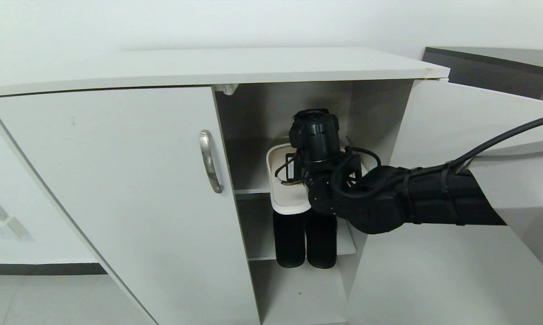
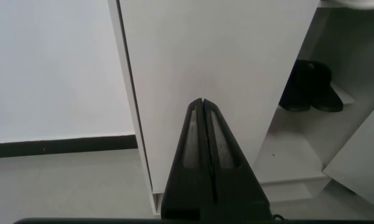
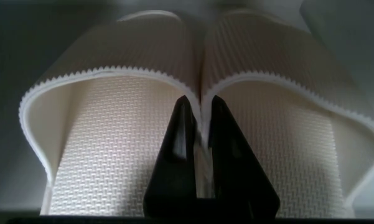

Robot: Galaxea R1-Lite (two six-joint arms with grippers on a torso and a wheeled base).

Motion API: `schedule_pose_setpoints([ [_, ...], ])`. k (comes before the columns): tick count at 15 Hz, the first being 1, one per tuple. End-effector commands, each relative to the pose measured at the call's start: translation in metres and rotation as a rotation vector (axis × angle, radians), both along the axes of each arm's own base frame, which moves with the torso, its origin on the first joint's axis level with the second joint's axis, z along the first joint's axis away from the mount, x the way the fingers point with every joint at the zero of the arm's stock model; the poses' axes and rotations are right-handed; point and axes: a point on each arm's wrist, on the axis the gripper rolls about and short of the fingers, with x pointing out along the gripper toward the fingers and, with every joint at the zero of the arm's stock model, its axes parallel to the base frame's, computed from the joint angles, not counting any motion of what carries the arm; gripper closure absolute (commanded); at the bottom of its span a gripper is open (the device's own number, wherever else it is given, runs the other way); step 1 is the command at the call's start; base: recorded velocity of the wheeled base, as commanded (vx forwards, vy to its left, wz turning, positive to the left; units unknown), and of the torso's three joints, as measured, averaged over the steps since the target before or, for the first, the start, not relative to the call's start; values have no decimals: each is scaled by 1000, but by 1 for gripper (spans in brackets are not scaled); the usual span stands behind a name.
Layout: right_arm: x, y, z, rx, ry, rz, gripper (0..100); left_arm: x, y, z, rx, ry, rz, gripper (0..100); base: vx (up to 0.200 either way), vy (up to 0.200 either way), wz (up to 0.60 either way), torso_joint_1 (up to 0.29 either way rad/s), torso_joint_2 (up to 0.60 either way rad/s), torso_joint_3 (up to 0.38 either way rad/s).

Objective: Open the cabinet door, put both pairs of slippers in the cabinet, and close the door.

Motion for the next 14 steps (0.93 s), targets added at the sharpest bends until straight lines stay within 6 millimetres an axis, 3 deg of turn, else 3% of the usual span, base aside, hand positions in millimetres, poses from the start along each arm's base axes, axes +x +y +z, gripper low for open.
schedule_pose_setpoints([
  [1,8,4,12,37,-16,-10,100,0,0,0,0,2,0,100,0,0,0,0,0,0],
  [14,34,9,10,62,-31,-22,100,0,0,0,0,2,0,100,0,0,0,0,0,0],
])
